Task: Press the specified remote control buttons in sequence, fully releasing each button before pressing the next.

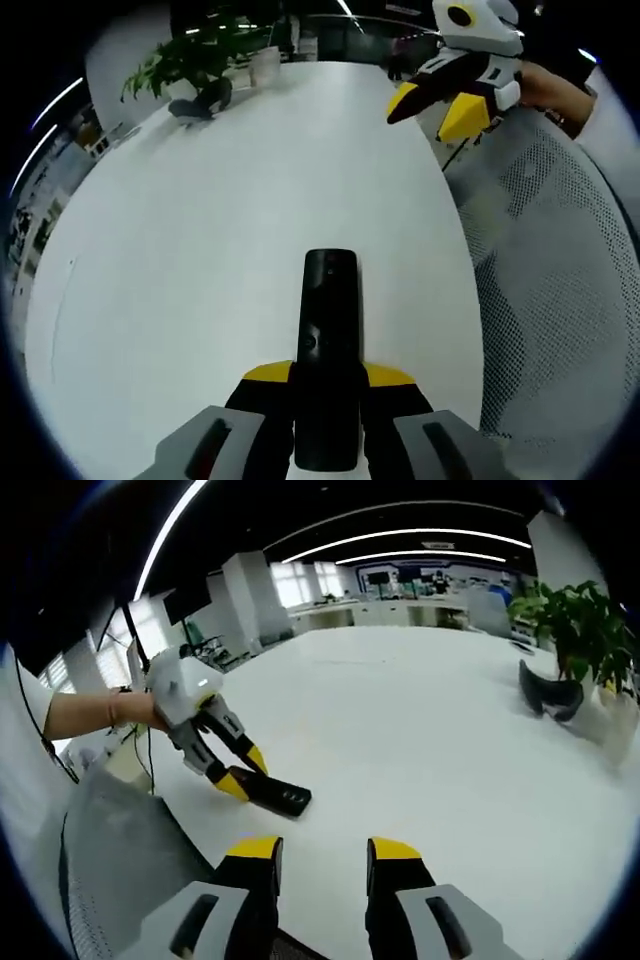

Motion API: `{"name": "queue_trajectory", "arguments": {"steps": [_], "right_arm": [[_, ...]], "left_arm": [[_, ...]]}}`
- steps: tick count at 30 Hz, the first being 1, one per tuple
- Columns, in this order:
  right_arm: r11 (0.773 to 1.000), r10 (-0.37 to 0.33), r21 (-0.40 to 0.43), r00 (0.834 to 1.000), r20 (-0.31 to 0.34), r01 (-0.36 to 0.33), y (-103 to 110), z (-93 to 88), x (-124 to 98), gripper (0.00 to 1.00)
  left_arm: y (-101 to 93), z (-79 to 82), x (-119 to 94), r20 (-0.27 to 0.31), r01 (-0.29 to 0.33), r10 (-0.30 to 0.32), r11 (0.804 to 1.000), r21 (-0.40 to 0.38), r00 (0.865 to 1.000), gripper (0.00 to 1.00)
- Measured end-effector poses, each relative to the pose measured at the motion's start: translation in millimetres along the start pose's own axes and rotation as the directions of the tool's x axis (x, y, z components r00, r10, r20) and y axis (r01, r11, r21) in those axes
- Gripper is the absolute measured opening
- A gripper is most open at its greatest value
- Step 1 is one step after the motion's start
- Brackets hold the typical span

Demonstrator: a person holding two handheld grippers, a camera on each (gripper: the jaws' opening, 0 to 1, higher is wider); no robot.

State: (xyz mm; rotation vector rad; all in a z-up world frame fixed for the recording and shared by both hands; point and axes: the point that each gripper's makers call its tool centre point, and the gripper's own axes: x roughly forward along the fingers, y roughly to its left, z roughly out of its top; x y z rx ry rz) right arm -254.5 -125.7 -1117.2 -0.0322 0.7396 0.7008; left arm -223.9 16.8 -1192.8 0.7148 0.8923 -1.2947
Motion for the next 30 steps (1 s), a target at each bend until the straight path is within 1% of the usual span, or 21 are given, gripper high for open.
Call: {"name": "queue_trajectory", "arguments": {"steps": [3,5,7,11,14,18,20,21,24,25,27,28,29,30], "right_arm": [[0.998,0.020,-0.066,0.997,-0.077,-0.025,3.4,-10.2,5.1,0.31],[0.993,0.030,-0.107,0.993,-0.117,-0.043,6.4,-15.1,9.2,0.31],[0.992,0.041,-0.115,0.991,-0.129,-0.056,9.2,-15.9,13.2,0.32],[0.980,0.093,-0.155,0.979,-0.182,-0.122,19.7,-20.0,20.0,0.31],[0.965,0.127,-0.194,0.964,-0.235,-0.174,29.0,-24.2,28.6,0.30],[0.937,0.163,-0.253,0.942,-0.292,-0.240,41.7,-27.5,39.9,0.30],[0.932,0.172,-0.260,0.939,-0.299,-0.253,46.7,-27.0,44.4,0.28],[0.923,0.193,-0.261,0.928,-0.317,-0.281,52.9,-28.7,46.6,0.28],[0.901,0.220,-0.290,0.915,-0.340,-0.324,61.5,-31.1,51.5,0.25],[0.896,0.214,-0.300,0.910,-0.354,-0.327,61.4,-33.4,53.8,0.25],[0.891,0.192,-0.325,0.911,-0.364,-0.318,57.6,-35.1,58.9,0.26],[0.889,0.193,-0.326,0.910,-0.367,-0.320,57.6,-35.6,59.7,0.26],[0.883,0.196,-0.335,0.906,-0.375,-0.329,57.3,-36.3,61.2,0.24],[0.878,0.200,-0.343,0.906,-0.372,-0.335,57.5,-35.5,64.3,0.22]], "left_arm": [[-5.9,-1.1,-0.5,0.014,-0.007,0.007,1.000,-0.013,1.000,0.22],[-10.1,-1.6,-0.7,0.024,-0.012,0.013,1.000,-0.026,1.000,0.22],[-15.3,-2.6,-1.1,0.032,-0.019,0.020,0.999,-0.028,0.999,0.22],[-26.9,-5.6,-2.5,0.038,-0.019,0.020,0.999,-0.029,0.999,0.22],[-35.9,-7.8,-3.4,0.045,-0.021,0.022,0.999,-0.033,0.999,0.22],[-45.0,-10.7,-4.7,0.048,-0.018,0.019,0.999,-0.035,0.999,0.23],[-49.3,-11.7,-5.0,0.049,-0.017,0.019,0.999,-0.038,0.999,0.23],[-51.2,-12.0,-5.1,0.049,-0.016,0.018,0.999,-0.039,0.999,0.23],[-54.3,-13.2,-5.2,0.057,-0.020,0.022,0.999,-0.037,0.998,0.23],[-53.9,-13.2,-5.0,0.062,-0.031,0.033,0.999,-0.029,0.998,0.23],[-54.6,-13.1,-4.6,0.076,-0.046,0.045,0.999,0.011,0.996,0.23],[-54.9,-13.8,-4.7,0.074,-0.045,0.045,0.999,-0.003,0.996,0.23],[-54.1,-13.3,-4.6,0.078,-0.047,0.047,0.999,-0.004,0.996,0.23],[-53.5,-13.3,-4.5,0.086,-0.045,0.045,0.999,-0.001,0.995,0.23]]}}
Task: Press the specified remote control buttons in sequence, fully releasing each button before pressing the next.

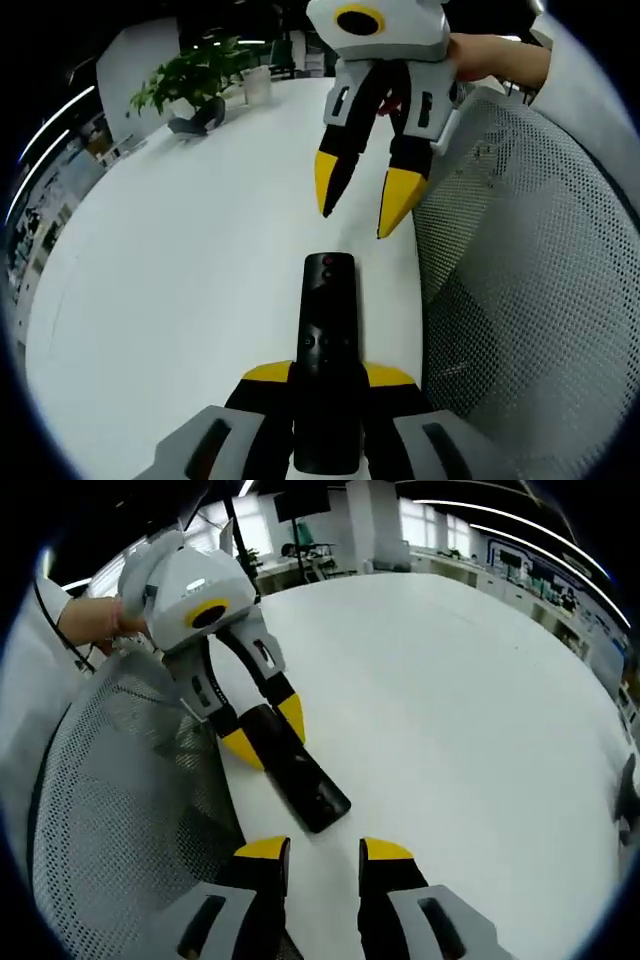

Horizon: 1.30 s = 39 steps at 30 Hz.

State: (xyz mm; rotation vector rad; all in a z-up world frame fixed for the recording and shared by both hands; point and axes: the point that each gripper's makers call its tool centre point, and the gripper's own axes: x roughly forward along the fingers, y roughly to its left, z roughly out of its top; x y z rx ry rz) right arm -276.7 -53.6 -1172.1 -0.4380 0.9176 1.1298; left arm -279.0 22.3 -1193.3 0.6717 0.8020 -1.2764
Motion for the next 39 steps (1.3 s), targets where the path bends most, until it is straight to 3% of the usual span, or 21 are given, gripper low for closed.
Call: {"name": "queue_trajectory", "arguments": {"steps": [6,11,12,22,24,25,26,30,34,39], "right_arm": [[0.993,0.035,-0.113,0.999,-0.004,-0.035,0.6,10.7,6.6,0.12],[0.986,0.069,-0.152,0.998,-0.014,-0.070,5.6,11.7,8.7,0.00],[0.980,0.075,-0.184,0.996,-0.043,-0.082,5.8,7.5,7.1,0.00],[0.960,0.064,-0.269,0.996,-0.068,-0.080,12.4,5.5,14.3,0.00],[0.948,0.061,-0.306,0.992,-0.108,-0.092,13.4,0.0,17.6,0.00],[0.927,0.048,-0.368,0.995,-0.088,-0.077,11.3,5.5,19.0,0.00],[0.933,0.040,-0.351,0.992,-0.122,-0.081,12.2,0.4,18.1,0.00],[0.907,0.002,-0.414,0.983,-0.185,-0.080,12.9,0.1,19.2,0.00],[0.917,-0.017,-0.391,0.973,-0.230,-0.077,12.2,2.0,21.1,0.00],[0.918,-0.030,-0.392,0.975,-0.222,-0.061,10.9,0.1,19.9,0.00]], "left_arm": [[-2.9,2.0,1.0,0.020,0.034,-0.036,0.997,0.063,0.999,0.23],[-7.0,3.7,2.5,0.016,0.074,-0.076,0.990,0.121,0.997,0.23],[-7.0,4.1,2.8,0.016,0.077,-0.079,0.990,0.120,0.997,0.23],[-7.3,4.8,3.1,0.022,0.089,-0.092,0.987,0.133,0.995,0.23],[-7.3,4.9,3.1,0.025,0.090,-0.094,0.987,0.130,0.995,0.23],[-7.4,5.0,3.0,0.027,0.089,-0.093,0.988,0.130,0.995,0.23],[-7.4,5.0,3.0,0.029,0.088,-0.093,0.988,0.125,0.995,0.23],[-6.9,4.8,3.0,0.025,0.077,-0.080,0.992,0.101,0.996,0.23],[-5.6,2.2,1.2,0.028,0.058,-0.060,0.996,0.065,0.998,0.23],[-3.4,-10.3,-7.5,0.023,0.035,-0.036,0.999,0.032,0.999,0.23]]}}
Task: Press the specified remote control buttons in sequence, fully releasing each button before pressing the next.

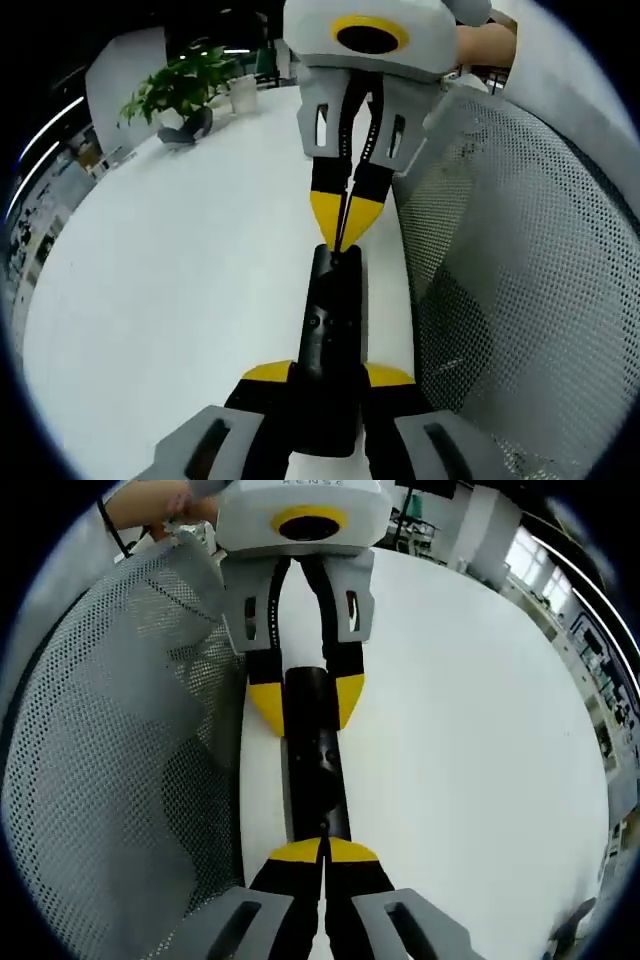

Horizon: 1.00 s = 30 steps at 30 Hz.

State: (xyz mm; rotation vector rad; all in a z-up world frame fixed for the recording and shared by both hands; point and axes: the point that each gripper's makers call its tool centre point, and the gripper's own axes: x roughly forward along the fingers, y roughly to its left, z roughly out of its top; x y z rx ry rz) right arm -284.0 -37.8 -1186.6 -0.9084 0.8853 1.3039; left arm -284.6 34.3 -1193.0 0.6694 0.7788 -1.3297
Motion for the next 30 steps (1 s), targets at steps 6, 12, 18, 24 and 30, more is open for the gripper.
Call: {"name": "queue_trajectory", "arguments": {"steps": [6,12,18,24,30], "right_arm": [[0.999,0.000,0.052,0.989,0.149,-0.008,-0.6,1.6,-2.1,0.00],[0.989,-0.011,0.143,0.973,0.229,-0.022,-3.3,8.6,-5.9,0.00],[0.998,0.028,0.052,0.981,0.193,-0.039,7.7,13.5,0.3,0.00],[1.000,0.006,0.000,0.989,0.145,-0.006,5.9,13.0,0.8,0.00],[1.000,0.004,-0.008,0.994,0.113,-0.003,4.4,11.3,1.3,0.00]], "left_arm": [[-1.6,0.0,0.6,-0.011,0.013,-0.013,0.999,0.031,1.000,0.23],[-2.7,1.0,1.1,-0.049,0.043,-0.039,0.996,0.082,0.998,0.22],[-2.5,0.7,0.5,-0.047,0.039,-0.036,0.997,0.065,0.998,0.22],[-2.3,1.0,0.2,-0.047,0.041,-0.038,0.997,0.067,0.998,0.22],[-2.2,1.6,0.5,-0.056,0.043,-0.040,0.997,0.068,0.998,0.23]]}}
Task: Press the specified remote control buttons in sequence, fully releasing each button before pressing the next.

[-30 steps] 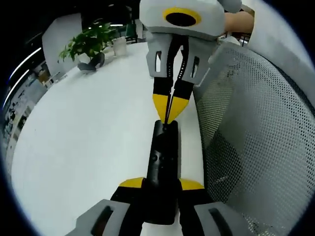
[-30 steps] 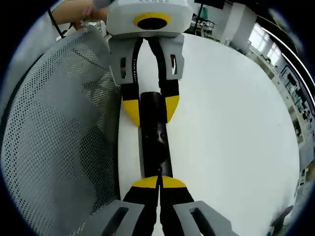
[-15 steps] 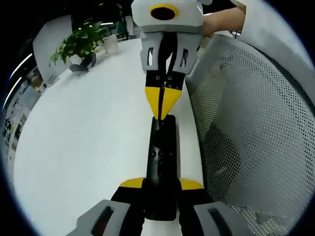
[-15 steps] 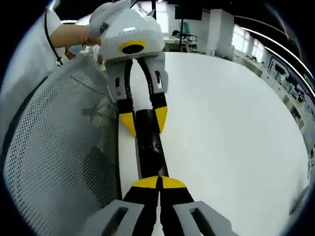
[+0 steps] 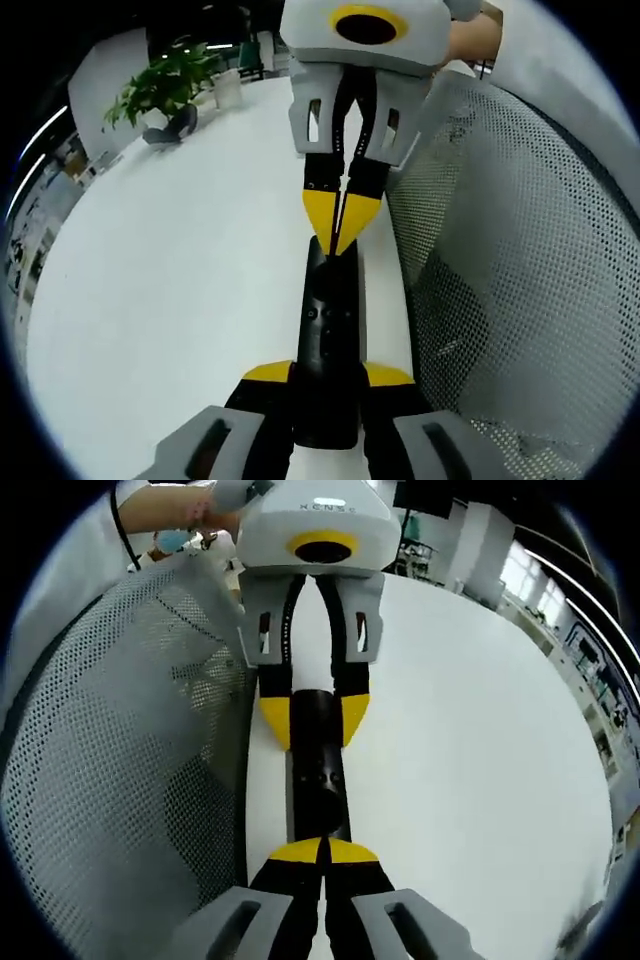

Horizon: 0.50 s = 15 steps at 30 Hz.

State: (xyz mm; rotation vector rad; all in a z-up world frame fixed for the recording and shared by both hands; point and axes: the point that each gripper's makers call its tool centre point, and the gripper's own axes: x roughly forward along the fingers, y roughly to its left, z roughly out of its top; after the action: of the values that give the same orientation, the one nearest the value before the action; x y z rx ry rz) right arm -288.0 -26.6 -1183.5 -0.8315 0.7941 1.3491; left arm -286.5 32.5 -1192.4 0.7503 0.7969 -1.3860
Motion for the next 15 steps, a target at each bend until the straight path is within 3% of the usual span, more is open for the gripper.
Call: {"name": "queue_trajectory", "arguments": {"steps": [7,15], "right_arm": [[0.989,0.028,0.144,0.995,0.094,-0.041,0.2,0.8,-2.8,0.00],[0.999,0.030,0.027,0.998,0.063,-0.032,4.3,9.2,2.3,0.00]], "left_arm": [[-0.6,0.0,0.6,-0.008,-0.002,0.002,1.000,-0.002,1.000,0.23],[-0.4,0.3,0.8,-0.010,-0.003,0.003,1.000,-0.009,1.000,0.23]]}}
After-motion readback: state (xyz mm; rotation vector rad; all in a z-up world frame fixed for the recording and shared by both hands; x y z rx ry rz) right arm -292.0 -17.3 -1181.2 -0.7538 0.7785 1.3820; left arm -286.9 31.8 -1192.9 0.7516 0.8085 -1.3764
